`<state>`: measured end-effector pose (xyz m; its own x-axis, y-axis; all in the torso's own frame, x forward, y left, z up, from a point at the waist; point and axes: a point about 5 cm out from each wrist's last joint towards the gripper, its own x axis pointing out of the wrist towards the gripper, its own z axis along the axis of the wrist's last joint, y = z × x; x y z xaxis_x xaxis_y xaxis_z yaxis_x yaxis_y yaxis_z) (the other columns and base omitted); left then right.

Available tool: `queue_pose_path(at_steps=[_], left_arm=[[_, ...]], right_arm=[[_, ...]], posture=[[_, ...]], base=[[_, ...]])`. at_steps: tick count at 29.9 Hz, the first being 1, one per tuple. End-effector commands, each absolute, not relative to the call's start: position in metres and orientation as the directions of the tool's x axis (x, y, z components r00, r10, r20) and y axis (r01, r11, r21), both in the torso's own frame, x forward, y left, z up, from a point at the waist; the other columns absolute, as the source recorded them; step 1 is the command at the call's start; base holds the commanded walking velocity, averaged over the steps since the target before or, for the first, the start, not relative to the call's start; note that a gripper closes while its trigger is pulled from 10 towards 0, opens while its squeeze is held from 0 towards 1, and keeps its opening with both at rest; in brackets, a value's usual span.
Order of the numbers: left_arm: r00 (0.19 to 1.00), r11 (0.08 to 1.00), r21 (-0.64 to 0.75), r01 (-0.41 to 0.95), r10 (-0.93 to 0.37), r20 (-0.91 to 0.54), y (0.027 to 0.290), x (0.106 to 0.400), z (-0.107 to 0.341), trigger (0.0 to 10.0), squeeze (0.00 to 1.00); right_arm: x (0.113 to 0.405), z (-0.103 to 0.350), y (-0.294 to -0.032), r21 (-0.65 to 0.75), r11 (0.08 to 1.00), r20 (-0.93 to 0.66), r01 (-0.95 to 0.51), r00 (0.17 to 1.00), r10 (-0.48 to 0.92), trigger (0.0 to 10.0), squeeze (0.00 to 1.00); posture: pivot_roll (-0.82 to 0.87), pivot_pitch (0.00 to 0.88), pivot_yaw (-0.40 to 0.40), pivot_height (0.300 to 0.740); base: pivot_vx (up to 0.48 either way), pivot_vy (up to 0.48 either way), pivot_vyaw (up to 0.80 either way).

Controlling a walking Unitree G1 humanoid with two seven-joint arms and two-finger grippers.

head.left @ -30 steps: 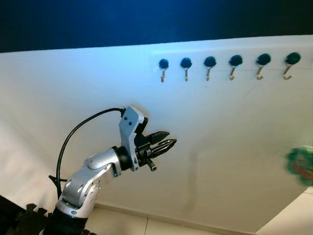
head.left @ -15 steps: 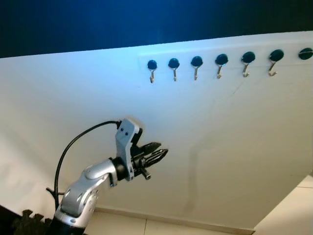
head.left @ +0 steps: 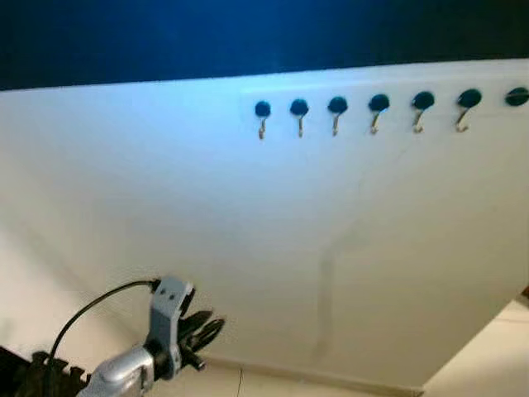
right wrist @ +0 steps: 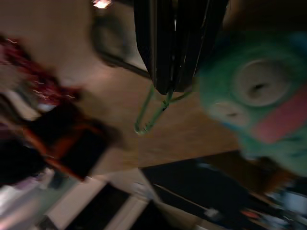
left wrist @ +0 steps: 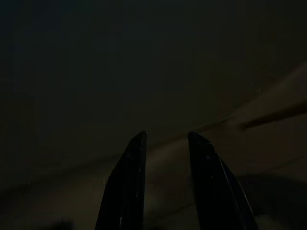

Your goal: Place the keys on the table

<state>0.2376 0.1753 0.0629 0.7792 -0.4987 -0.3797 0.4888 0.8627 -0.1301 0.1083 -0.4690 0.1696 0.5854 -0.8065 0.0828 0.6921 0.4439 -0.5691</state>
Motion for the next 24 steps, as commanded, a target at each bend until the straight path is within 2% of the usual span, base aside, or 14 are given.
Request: queue_pose_path(at_steps=[1,4,7,8,9,12,16,17,18,20,21,24], left_arm=[[0.800,0.897,-0.079,0.435,-0.426,-0.423,0.191,0.233,0.053,10.0,0.00],[0.804,0.926,-0.017,0.377,-0.336,-0.491,0.207,0.225,0.034,10.0,0.00],[0.795,0.941,0.023,0.338,-0.272,-0.542,0.219,0.219,0.018,10.0,0.00],[0.795,0.941,0.023,0.338,-0.272,-0.542,0.219,0.219,0.018,10.0,0.00],[0.791,0.945,0.040,0.326,-0.249,-0.559,0.224,0.216,0.012,10.0,0.00],[0.785,0.947,0.063,0.314,-0.222,-0.578,0.228,0.214,0.006,10.0,0.00],[0.775,0.943,0.091,0.321,-0.206,-0.597,0.230,0.212,-0.002,10.0,0.00],[0.774,0.942,0.095,0.321,-0.203,-0.600,0.230,0.211,-0.004,10.0,0.00],[0.773,0.942,0.098,0.321,-0.202,-0.601,0.229,0.211,-0.006,10.0,0.00],[0.775,0.941,0.101,0.322,-0.201,-0.599,0.229,0.212,-0.007,10.0,0.00],[0.779,0.940,0.107,0.324,-0.201,-0.594,0.228,0.212,-0.008,10.0,0.00],[0.783,0.940,0.112,0.323,-0.200,-0.589,0.228,0.214,-0.009,10.0,0.00]], right_arm=[[0.099,0.169,-0.475,-0.586,0.394,0.091,0.708,0.541,-0.836,10.0,0.00],[0.093,0.173,-0.476,-0.595,0.348,0.138,0.724,0.519,-0.844,10.0,0.00],[0.081,0.178,-0.479,-0.623,0.239,0.195,0.745,0.444,-0.875,10.0,0.00],[0.081,0.178,-0.479,-0.623,0.239,0.195,0.745,0.444,-0.875,10.0,0.00],[0.070,0.181,-0.483,-0.624,0.161,0.229,0.765,0.376,-0.898,10.0,0.00],[0.059,0.184,-0.489,-0.621,0.079,0.264,0.780,0.303,-0.916,10.0,0.00],[0.057,0.185,-0.492,-0.635,0.063,0.270,0.770,0.297,-0.916,10.0,0.00],[0.059,0.183,-0.492,-0.627,0.085,0.257,0.774,0.309,-0.916,10.0,0.00],[0.063,0.180,-0.491,-0.619,0.112,0.243,0.778,0.325,-0.914,10.0,0.13],[0.064,0.179,-0.491,-0.620,0.115,0.243,0.777,0.328,-0.913,10.0,0.13],[0.068,0.175,-0.489,-0.617,0.130,0.234,0.776,0.339,-0.911,10.0,1.00],[0.072,0.170,-0.487,-0.604,0.146,0.218,0.783,0.339,-0.915,10.0,1.00]], posture=[[-0.13,0.157,0.080,0.740],[-0.14,0.156,0.083,0.740],[-0.15,0.154,0.086,0.740],[-0.15,0.154,0.086,0.740],[-0.15,0.153,0.092,0.740],[-0.16,0.153,0.094,0.740],[-0.16,0.152,0.098,0.740],[-0.17,0.151,0.098,0.740],[-0.17,0.151,0.098,0.740],[-0.17,0.151,0.098,0.740],[-0.16,0.148,0.095,0.740],[-0.16,0.145,0.093,0.740]], base=[[0.000,0.000,0.00],[0.000,0.000,0.00],[0.000,0.000,0.00],[0.000,0.000,0.00],[0.000,0.000,0.00],[0.000,0.000,0.00],[0.000,0.000,0.00],[0.000,0.000,0.00],[0.000,0.000,0.00],[0.000,0.000,0.00],[0.000,0.000,0.00],[0.000,0.000,0.00]])
